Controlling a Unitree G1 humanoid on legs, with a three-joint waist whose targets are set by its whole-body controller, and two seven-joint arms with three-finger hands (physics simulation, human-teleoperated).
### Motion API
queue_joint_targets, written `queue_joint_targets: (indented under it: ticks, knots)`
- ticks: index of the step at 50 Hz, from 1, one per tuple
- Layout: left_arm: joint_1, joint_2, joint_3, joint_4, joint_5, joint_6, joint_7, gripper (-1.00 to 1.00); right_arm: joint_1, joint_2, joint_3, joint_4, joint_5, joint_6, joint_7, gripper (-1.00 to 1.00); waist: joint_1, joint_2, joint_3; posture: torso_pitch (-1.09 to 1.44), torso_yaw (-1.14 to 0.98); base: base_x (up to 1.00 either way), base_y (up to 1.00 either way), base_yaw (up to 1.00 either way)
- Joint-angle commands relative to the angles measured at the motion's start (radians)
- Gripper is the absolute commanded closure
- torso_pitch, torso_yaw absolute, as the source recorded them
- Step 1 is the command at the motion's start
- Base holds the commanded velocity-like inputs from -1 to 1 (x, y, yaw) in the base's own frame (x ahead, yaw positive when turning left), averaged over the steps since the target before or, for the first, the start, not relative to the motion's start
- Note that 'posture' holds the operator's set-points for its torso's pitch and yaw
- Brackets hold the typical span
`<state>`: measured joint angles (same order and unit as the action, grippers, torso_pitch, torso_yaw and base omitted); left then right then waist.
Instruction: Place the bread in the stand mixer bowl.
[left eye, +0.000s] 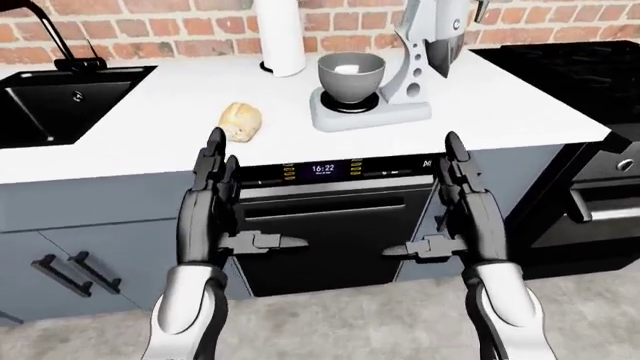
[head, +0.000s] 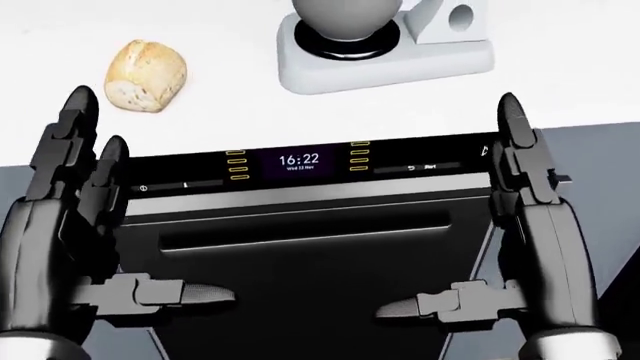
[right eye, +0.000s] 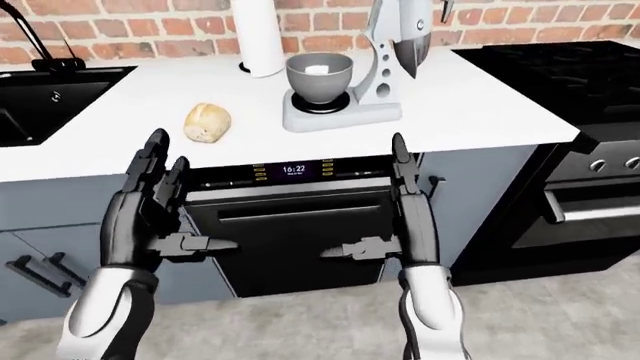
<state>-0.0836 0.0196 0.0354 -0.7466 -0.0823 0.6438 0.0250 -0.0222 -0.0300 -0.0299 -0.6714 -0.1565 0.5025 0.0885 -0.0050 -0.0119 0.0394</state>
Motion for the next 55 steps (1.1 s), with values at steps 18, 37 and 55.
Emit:
queue_joint_targets:
  ticks: [18, 37, 55]
  knots:
    - [-0.043, 0.011, 0.017, -0.084, -0.010, 0.027, 0.012, -1.00, -0.018, 0.000, -0.001, -0.084, 0.000, 0.001, 0.006, -1.00, 0.027, -0.031, -0.020, 0.00, 0.00, 0.21, 0.00, 0.00]
    - [-0.042, 0.013, 0.023, -0.110, -0.018, 0.045, 0.016, -1.00, 0.001, 0.003, -0.001, -0.106, 0.001, -0.005, 0.005, -1.00, 0.016, 0.066, -0.019, 0.00, 0.00, 0.21, 0.00, 0.00]
    - [-0.042, 0.015, 0.027, -0.125, -0.025, 0.052, 0.021, -1.00, 0.018, 0.006, -0.004, -0.108, 0.009, -0.028, 0.002, -1.00, 0.000, 0.025, -0.003, 0.00, 0.00, 0.20, 0.00, 0.00]
